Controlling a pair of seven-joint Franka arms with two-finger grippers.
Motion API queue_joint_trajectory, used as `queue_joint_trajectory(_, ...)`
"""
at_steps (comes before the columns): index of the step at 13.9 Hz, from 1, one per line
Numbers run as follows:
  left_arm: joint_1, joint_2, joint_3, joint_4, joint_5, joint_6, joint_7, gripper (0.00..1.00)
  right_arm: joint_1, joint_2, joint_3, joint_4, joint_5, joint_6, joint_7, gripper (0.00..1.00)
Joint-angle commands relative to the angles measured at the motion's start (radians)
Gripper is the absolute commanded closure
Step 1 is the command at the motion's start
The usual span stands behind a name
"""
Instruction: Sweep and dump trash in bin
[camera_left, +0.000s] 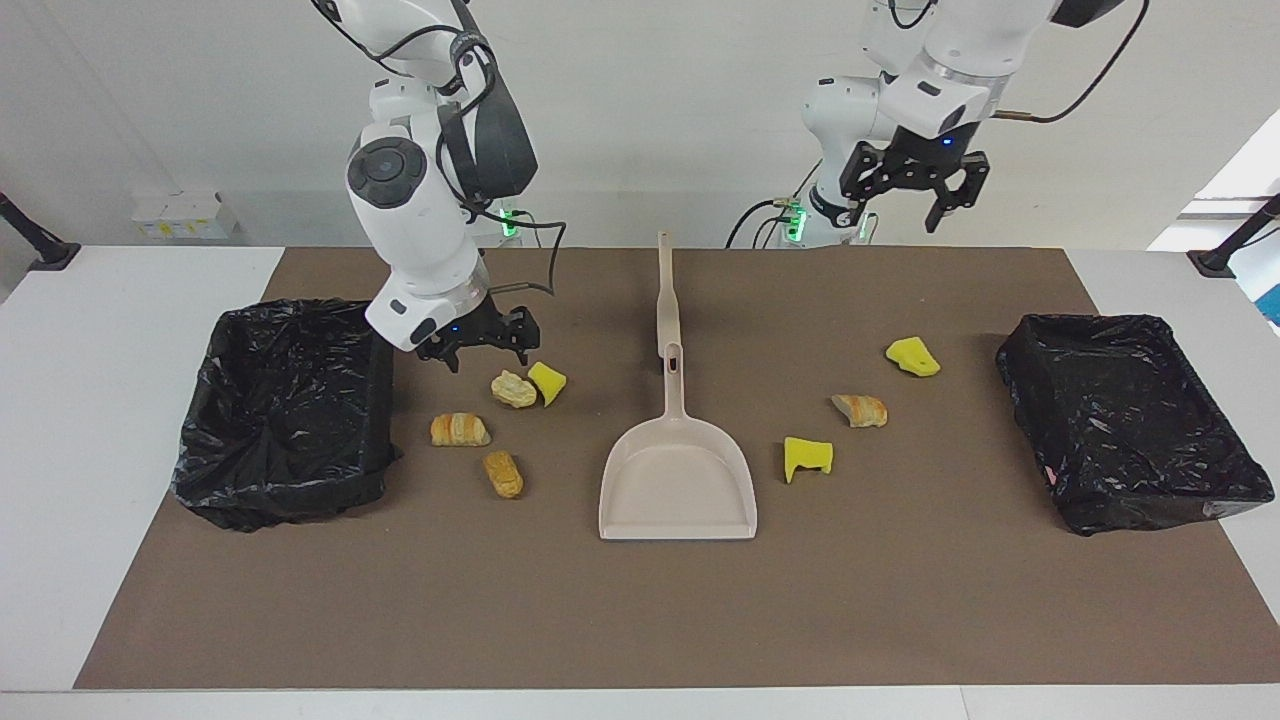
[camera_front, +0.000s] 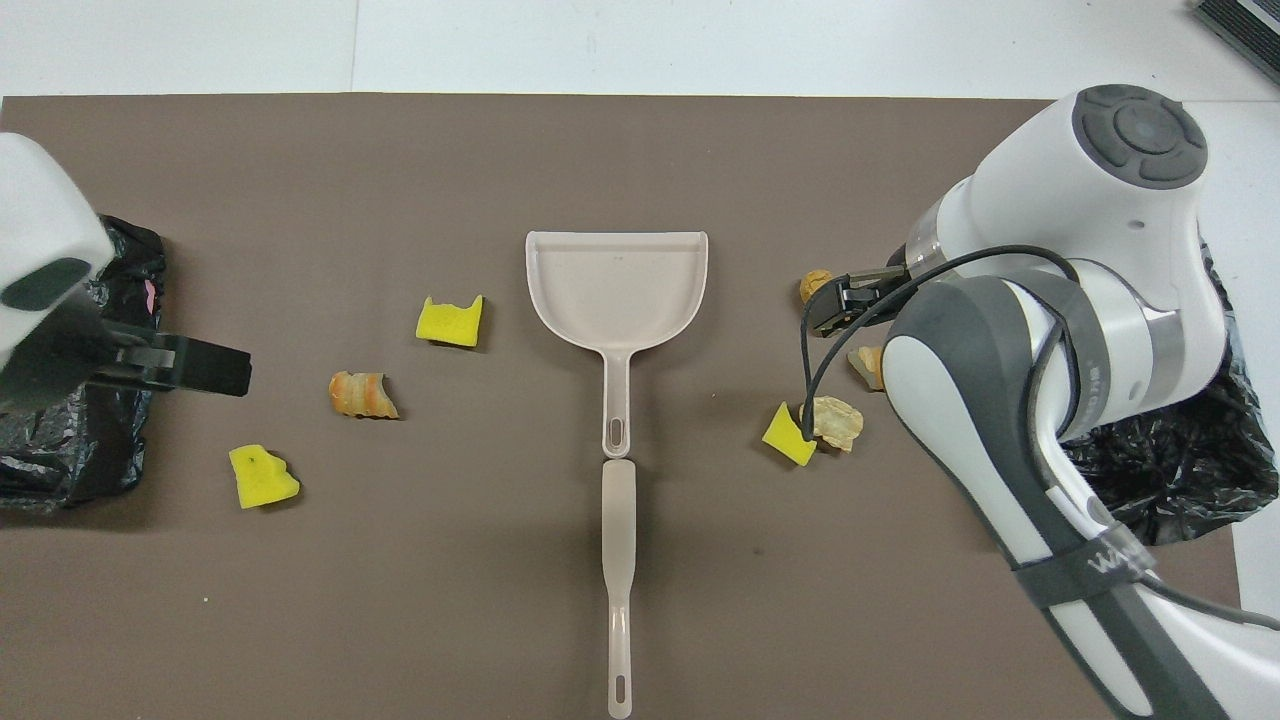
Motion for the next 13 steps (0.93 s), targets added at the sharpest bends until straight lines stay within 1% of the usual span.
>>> queue_joint_trajectory(1, -0.129, -0.063, 0.015, -0.187, -0.014, 0.148, -0.132, 0.00, -0.011, -0.031, 0.007, -0.035, 0.019, -0.003, 0.020, 0.00)
queue_joint_trajectory(3, -0.218, -0.065, 0.015, -0.278, -0.014, 0.247, -0.244, 0.00, -0.014, -0.055, 0.007, -0.089, 0.019, 0.006, 0.013, 0.00)
queue_joint_trajectory(5, -0.293, -0.074, 0.015, -0.359, -0.014, 0.304, -0.300, 0.00, -0.015, -0.086, 0.005, -0.178, 0.019, 0.093, -0.027, 0.00)
queue_joint_trajectory(6, -0.324, -0.072, 0.015, -0.390, -0.023, 0.331, -0.333, 0.00, -0.015, -0.103, 0.007, -0.216, 0.019, 0.113, -0.051, 0.00)
queue_joint_trajectory(8, -0.393, -0.071, 0.015, -0.457, -0.034, 0.383, -0.399, 0.00, -0.015, -0.105, 0.005, -0.248, 0.018, 0.138, -0.075, 0.00)
queue_joint_trajectory(9, -0.427, -0.063, 0.013, -0.496, -0.037, 0.437, -0.407, 0.00, -0.015, -0.108, 0.005, -0.258, 0.018, 0.144, -0.099, 0.00)
queue_joint_trajectory(11, -0.523, -0.003, 0.015, -0.583, -0.054, 0.575, -0.522, 0.00, -0.009, -0.094, 0.007, -0.291, 0.018, 0.176, -0.121, 0.00)
queue_joint_trajectory(12, -0.556, 0.012, 0.015, -0.621, -0.054, 0.633, -0.550, 0.00, 0.006, -0.097, 0.007, -0.313, 0.018, 0.216, -0.104, 0.00)
queue_joint_trajectory(13, -0.574, 0.014, 0.013, -0.649, -0.054, 0.658, -0.559, 0.00, 0.028, -0.096, 0.005, -0.316, 0.018, 0.254, -0.101, 0.00)
